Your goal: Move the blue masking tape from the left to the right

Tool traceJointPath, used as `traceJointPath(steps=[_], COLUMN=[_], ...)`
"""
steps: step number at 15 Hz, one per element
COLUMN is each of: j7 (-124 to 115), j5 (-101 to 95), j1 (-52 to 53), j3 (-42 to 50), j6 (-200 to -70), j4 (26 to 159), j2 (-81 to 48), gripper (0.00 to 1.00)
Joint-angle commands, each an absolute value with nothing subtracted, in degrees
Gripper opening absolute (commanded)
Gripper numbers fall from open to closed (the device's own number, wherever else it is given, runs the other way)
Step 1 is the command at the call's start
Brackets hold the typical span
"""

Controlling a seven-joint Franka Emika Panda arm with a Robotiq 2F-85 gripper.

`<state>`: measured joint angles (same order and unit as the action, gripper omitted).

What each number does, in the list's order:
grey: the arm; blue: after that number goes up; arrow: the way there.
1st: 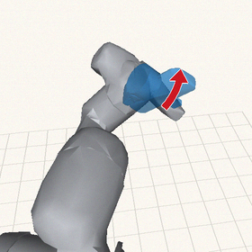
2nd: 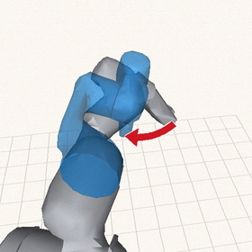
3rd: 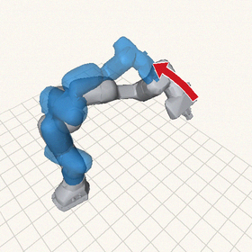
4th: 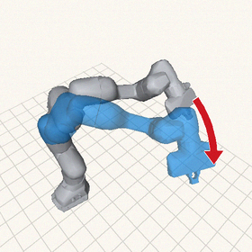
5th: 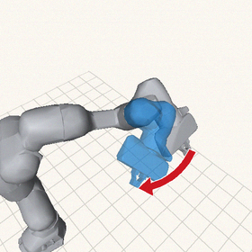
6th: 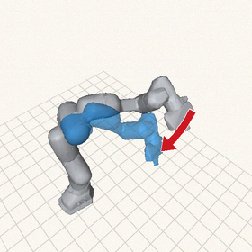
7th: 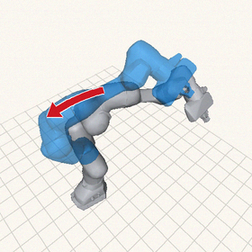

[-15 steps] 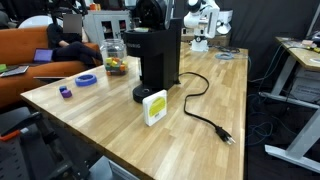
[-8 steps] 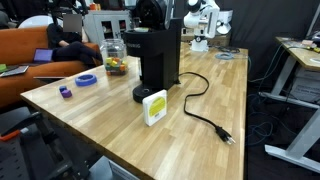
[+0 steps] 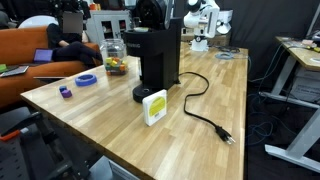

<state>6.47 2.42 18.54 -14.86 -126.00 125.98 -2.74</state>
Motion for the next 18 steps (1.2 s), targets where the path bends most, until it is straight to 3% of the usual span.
traceJointPath(steps=[1, 10, 18], j7=[0.45, 0.45, -0.75], j5=[-0.01, 2.38, 1.44], j1=[18.23, 18.48, 18.64], j3=[-15.53, -16.57, -16.46], j6=[-127.01, -131.48, -130.84], j4=[125.23, 122.30, 122.77], j2=[-6.53, -14.61, -14.22], gripper=[1.00, 1.00, 1.00])
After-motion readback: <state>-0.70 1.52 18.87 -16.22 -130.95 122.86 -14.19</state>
